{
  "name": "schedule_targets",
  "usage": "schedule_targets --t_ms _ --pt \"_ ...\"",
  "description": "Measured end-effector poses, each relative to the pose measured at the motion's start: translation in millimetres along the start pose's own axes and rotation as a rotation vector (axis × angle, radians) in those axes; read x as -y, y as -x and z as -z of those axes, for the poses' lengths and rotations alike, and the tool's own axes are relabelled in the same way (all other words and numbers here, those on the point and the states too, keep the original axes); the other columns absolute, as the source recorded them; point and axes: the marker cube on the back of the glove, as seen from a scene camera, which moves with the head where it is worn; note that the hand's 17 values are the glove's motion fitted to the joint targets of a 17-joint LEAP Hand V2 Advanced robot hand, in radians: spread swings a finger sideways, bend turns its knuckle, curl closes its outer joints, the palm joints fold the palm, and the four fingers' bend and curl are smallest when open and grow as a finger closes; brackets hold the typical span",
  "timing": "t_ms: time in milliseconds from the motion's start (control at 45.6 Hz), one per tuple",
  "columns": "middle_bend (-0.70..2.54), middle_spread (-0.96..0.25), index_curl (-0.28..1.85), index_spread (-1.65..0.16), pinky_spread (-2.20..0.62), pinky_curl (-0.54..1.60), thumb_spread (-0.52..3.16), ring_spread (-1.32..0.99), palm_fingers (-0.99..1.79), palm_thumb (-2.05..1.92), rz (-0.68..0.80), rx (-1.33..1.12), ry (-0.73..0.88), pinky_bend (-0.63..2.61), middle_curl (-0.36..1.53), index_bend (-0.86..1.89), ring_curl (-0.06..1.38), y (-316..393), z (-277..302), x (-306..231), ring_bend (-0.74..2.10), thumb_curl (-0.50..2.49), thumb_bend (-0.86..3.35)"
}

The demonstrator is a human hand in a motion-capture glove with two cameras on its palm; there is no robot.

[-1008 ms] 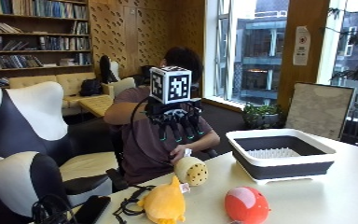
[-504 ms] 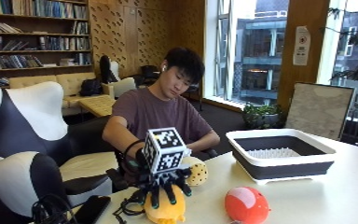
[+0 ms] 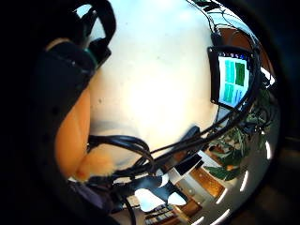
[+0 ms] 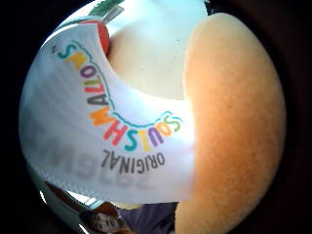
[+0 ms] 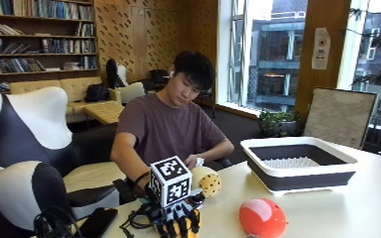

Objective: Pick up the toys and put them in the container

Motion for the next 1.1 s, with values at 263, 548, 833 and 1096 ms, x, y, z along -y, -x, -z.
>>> schedule_targets --t_ms 263,548,833,1096 --pt "0.48 -0.23 0.25 -0.31 -0.27 0.40 1.11 -0.30 0.80 0.62 0.026 0.043 -0.166 1.03 0.33 0.23 0.45 7 13 12 1.03 0.57 0.21" --pt "0.96 -0.33 0.42 -0.40 -0.36 0.47 0.78 -0.42 1.05 0.66 0.056 0.129 -0.220 1.02 0.57 0.56 0.59 33 109 4 1.23 0.72 0.18" --pt "1.15 -0.33 0.60 -0.44 -0.40 0.57 0.58 -0.44 0.95 0.66 0.215 0.170 -0.377 1.12 0.72 0.75 0.70 144 241 -39 1.37 0.84 0.15" --pt "1.24 -0.32 0.76 -0.45 -0.41 0.64 0.45 -0.43 0.84 0.65 0.461 0.109 -0.394 1.20 0.82 0.86 0.76 317 284 -71 1.45 0.93 0.13"
